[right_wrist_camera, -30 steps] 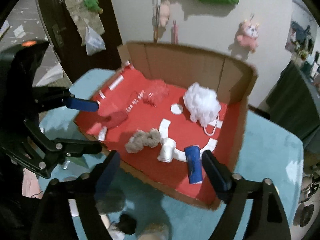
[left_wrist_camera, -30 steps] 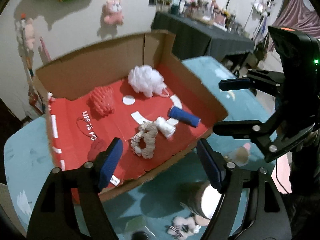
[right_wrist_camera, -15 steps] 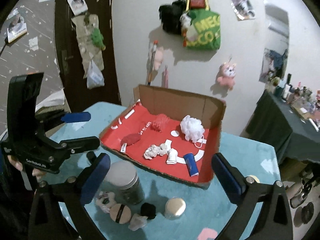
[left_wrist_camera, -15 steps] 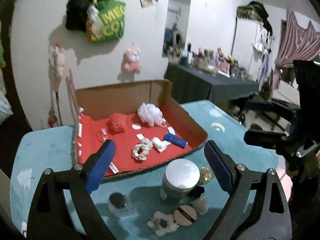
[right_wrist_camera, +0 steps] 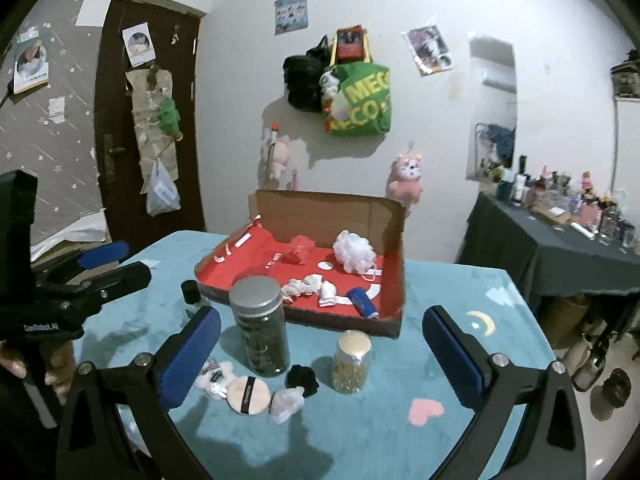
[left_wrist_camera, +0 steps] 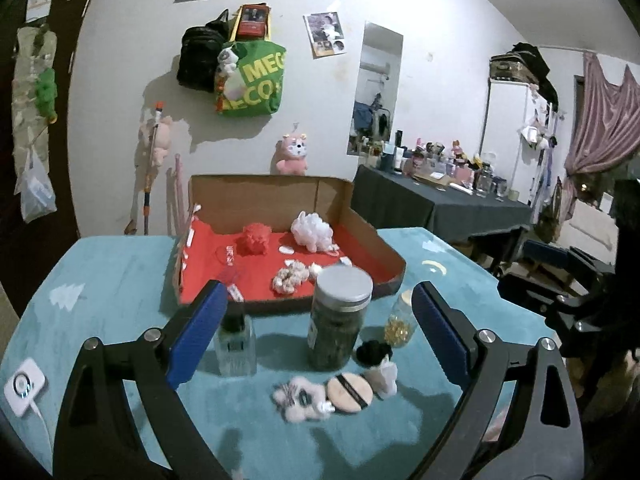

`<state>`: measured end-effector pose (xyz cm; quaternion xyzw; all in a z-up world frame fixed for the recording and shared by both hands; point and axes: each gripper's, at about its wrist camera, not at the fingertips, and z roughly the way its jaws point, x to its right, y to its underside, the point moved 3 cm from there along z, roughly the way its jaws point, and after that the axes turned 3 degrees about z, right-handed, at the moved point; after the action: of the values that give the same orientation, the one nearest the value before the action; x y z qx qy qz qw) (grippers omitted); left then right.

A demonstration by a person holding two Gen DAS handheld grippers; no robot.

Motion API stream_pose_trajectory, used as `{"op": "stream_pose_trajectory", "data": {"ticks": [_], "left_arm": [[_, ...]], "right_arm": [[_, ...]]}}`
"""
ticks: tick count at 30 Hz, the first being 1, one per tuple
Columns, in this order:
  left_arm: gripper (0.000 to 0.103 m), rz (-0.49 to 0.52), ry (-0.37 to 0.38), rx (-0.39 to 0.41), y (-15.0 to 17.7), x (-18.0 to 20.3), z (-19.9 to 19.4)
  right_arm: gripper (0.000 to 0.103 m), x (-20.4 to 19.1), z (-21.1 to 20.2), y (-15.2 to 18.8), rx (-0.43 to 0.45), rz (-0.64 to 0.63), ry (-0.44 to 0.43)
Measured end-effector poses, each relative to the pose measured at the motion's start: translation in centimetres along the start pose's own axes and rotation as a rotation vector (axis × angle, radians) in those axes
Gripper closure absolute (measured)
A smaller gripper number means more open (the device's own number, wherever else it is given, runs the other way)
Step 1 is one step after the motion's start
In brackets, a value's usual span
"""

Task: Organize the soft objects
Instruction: 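Withdraw both grippers from the box back toward the remaining items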

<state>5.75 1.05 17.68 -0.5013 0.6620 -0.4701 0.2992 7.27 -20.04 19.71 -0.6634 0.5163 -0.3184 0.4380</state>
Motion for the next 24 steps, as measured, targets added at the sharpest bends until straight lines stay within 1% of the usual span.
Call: {"op": "stream_pose_trajectory", "data": {"ticks": [5,9,14,18,21,24], "left_arm": [[0.008,0.003,-0.061,0.008,2.3,0.4,-0.4],[0.008,0.009,-0.106,0.014,4.2,0.8,-0.3],[0.008,0.020,-0.136,0.008,6.2,1.0,0.3],[0.008,0.004,-0.157,0.003,8.0,1.0,0.8],[0.008,0.004,-0.171,-0.024,9.2,1.0,1.6],[0.008,-0.002,-0.165,-0.058,10.2,0.9,2.4]], "right_arm": [[0.000,-0.6,-1.3,2.7,0.061,0.006,0.054],[0.000,-0.5,-1.4,4.3,0.090,0.051,0.076],[0.000,-0.3,-0.7,6.1,0.084,0.069,0.106],[0.000,0.0,0.2,7.6,0.057,0.093,0.112],[0.000,0.5,0.7,8.6,0.050,0.114,0.123],[0.000,1.0,1.7,9.5,0.020,0.130,0.121]]}}
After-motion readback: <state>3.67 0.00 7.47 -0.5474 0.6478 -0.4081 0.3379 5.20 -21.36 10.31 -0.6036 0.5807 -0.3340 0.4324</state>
